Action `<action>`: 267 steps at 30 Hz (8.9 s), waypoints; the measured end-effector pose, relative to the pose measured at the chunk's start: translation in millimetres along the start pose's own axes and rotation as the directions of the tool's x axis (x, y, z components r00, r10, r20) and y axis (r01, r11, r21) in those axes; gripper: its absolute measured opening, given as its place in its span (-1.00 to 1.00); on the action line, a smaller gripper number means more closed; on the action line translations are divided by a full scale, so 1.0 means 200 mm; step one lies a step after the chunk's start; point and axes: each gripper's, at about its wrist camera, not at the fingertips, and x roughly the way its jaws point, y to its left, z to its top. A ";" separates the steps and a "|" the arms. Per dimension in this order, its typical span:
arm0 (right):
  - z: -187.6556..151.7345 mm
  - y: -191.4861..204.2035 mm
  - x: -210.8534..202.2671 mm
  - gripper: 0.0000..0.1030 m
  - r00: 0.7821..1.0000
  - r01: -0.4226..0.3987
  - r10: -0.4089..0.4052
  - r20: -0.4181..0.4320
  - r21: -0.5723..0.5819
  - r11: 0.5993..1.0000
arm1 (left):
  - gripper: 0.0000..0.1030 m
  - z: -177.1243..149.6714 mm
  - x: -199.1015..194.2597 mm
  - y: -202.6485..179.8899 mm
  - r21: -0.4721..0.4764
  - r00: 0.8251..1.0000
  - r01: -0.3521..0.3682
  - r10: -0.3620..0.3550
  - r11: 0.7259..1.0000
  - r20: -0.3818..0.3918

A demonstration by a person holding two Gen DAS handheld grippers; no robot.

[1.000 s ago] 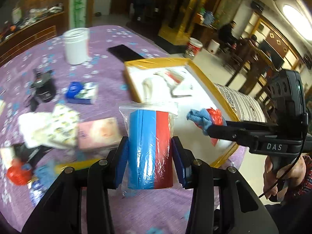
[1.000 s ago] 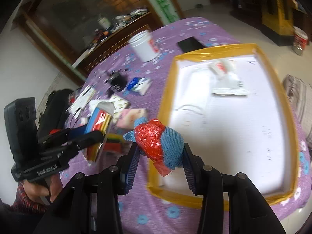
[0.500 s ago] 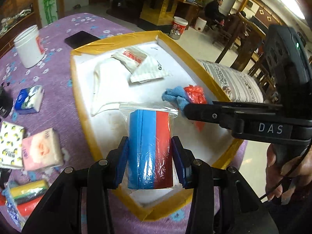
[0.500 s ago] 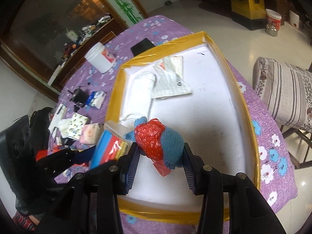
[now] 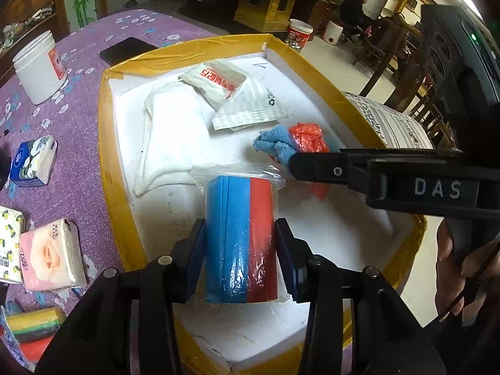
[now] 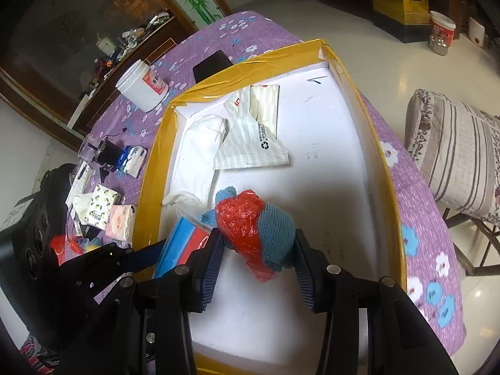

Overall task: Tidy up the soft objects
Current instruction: 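Carry the sponge bag and knit bundle over the tray with both tools, then open both tools to drop the sponge bag and knit bundle in the tray, then grasp the blue-white snack bag with the left tool while the right tool grasps the striped sponge bag, then lift the snack bag and striped sponge bag toward the tray with both tools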

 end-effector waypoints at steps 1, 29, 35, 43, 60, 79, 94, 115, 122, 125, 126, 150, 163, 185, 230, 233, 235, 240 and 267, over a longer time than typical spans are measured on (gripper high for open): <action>0.01 0.00 0.02 -0.11 1.000 0.002 -0.002 -0.007 -0.005 1.000 | -0.20 0.00 0.01 0.00 -0.002 1.000 0.000 0.000 1.000 -0.004; 0.01 0.05 -0.20 0.16 0.994 0.025 -0.028 0.105 0.030 0.999 | 0.27 0.04 -0.20 0.03 0.007 0.990 0.077 -0.078 0.997 0.114; -0.02 0.12 -0.29 0.17 0.988 0.032 -0.034 0.153 0.016 0.999 | 0.34 0.05 -0.29 0.04 0.028 0.985 0.104 -0.107 0.994 0.136; -0.13 0.08 -0.42 0.26 0.975 0.052 -0.065 0.210 0.069 0.996 | 0.35 0.03 -0.39 0.08 0.045 0.980 0.132 -0.137 0.990 0.145; -0.36 0.11 -0.49 0.27 0.970 0.055 -0.077 0.232 0.102 0.993 | 0.34 -0.06 -0.50 0.21 0.012 0.972 0.169 -0.168 0.986 0.165; -0.28 0.58 -0.22 0.27 0.990 -0.057 0.075 0.119 -0.148 0.987 | 0.35 -0.38 -0.76 0.62 -0.221 0.964 0.041 0.020 0.974 0.266; -0.36 1.07 0.05 0.27 0.983 -0.181 0.177 -0.043 -0.330 0.927 | 0.35 -0.87 -0.94 1.03 -0.492 0.951 -0.064 0.202 0.868 0.232; -0.44 1.04 0.04 0.27 0.989 -0.149 0.141 -0.046 -0.306 0.940 | 0.02 -0.88 -0.55 1.26 -0.481 0.969 -0.173 0.235 0.859 0.071; -0.46 1.11 0.10 0.29 0.983 -0.179 0.158 -0.089 -0.336 0.925 | -0.19 -0.94 -0.59 1.23 -0.476 0.966 -0.187 0.249 0.860 0.071; -0.45 1.17 0.16 0.29 0.972 -0.229 0.194 -0.133 -0.351 0.908 | -0.19 -1.00 -0.62 1.20 -0.480 0.968 -0.185 0.244 0.857 0.062; -0.44 1.18 0.19 0.30 0.969 -0.239 0.200 -0.144 -0.355 0.904 | -0.19 -1.02 -0.64 1.20 -0.485 0.968 -0.185 0.243 0.855 0.060; -0.58 1.44 0.52 0.45 0.920 -0.337 0.158 -0.359 -0.516 0.787 | -0.17 -1.05 -0.65 1.21 -0.505 0.966 -0.196 0.255 0.840 0.049; -0.69 1.47 0.49 -0.22 0.951 -0.254 0.092 -0.295 -0.579 0.775 | -0.19 -1.05 -0.65 1.19 -0.473 0.963 -0.197 0.259 0.859 0.069; -0.55 1.22 0.23 -0.22 0.966 -0.250 0.187 -0.180 -0.443 0.861 | -0.21 -0.93 -0.65 1.11 -0.416 0.973 -0.138 0.201 0.899 0.110; -0.31 0.64 -0.16 -0.22 0.960 -0.271 0.280 0.016 -0.201 0.941 | -0.21 -0.44 -0.65 0.64 -0.215 0.974 -0.067 0.111 0.974 0.199; -0.30 0.53 -0.20 -0.22 0.963 -0.255 0.265 0.044 -0.154 0.955 | -0.21 -0.38 -0.63 0.57 -0.182 0.977 -0.048 0.084 0.982 0.197; -0.29 0.46 -0.21 -0.22 0.966 -0.243 0.251 0.059 -0.118 0.963 | -0.21 -0.35 -0.61 0.53 -0.160 0.978 -0.038 0.069 0.986 0.195; -0.26 0.29 -0.23 -0.22 0.974 -0.203 0.205 0.095 -0.032 0.979 | -0.21 -0.24 -0.54 0.38 -0.075 0.982 -0.014 0.027 0.997 0.185; -0.08 -0.09 -0.07 -0.22 0.998 -0.069 0.068 0.013 0.064 0.996 | -0.21 0.14 -0.08 0.05 0.023 0.997 0.005 -0.007 1.000 0.072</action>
